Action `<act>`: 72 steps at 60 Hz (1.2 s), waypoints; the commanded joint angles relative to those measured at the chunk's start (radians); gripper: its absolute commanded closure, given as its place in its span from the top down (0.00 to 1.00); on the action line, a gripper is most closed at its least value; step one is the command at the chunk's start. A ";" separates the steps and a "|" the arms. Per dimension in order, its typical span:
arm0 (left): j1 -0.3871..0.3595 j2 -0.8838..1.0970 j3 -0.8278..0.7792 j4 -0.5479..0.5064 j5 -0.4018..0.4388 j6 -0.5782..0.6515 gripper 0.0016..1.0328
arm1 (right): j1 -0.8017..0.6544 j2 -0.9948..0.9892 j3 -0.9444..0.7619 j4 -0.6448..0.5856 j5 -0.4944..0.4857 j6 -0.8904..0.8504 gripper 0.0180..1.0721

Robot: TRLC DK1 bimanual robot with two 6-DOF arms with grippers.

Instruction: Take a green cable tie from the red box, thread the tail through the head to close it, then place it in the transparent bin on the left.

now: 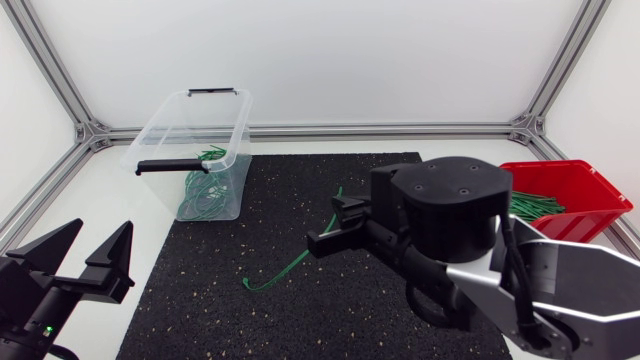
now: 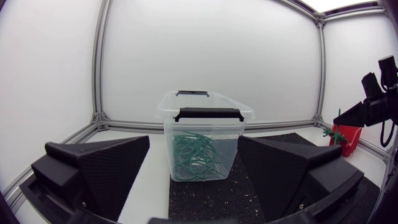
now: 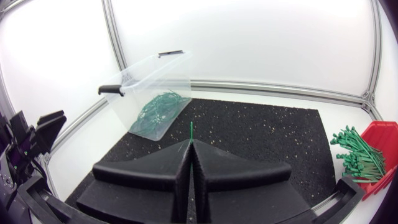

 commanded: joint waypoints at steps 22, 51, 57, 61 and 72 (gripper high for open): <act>-0.009 0.002 -0.041 -0.019 -0.008 -0.002 0.96 | -0.098 0.005 -0.164 0.000 -0.079 -0.057 0.10; -0.009 0.000 -0.039 -0.022 -0.009 -0.002 0.96 | -0.140 -0.131 -0.210 -0.155 -0.085 -0.083 0.38; -0.009 0.000 -0.041 -0.022 -0.009 0.000 0.96 | -0.164 -0.159 -0.204 -0.186 -0.086 -0.113 0.42; -0.009 0.000 -0.039 -0.022 -0.009 0.000 0.96 | -0.177 -0.172 -0.200 -0.218 -0.086 -0.128 0.45; -0.009 0.000 -0.039 -0.022 -0.009 -0.002 0.96 | -0.184 -0.220 -0.200 -0.310 -0.089 -0.182 0.56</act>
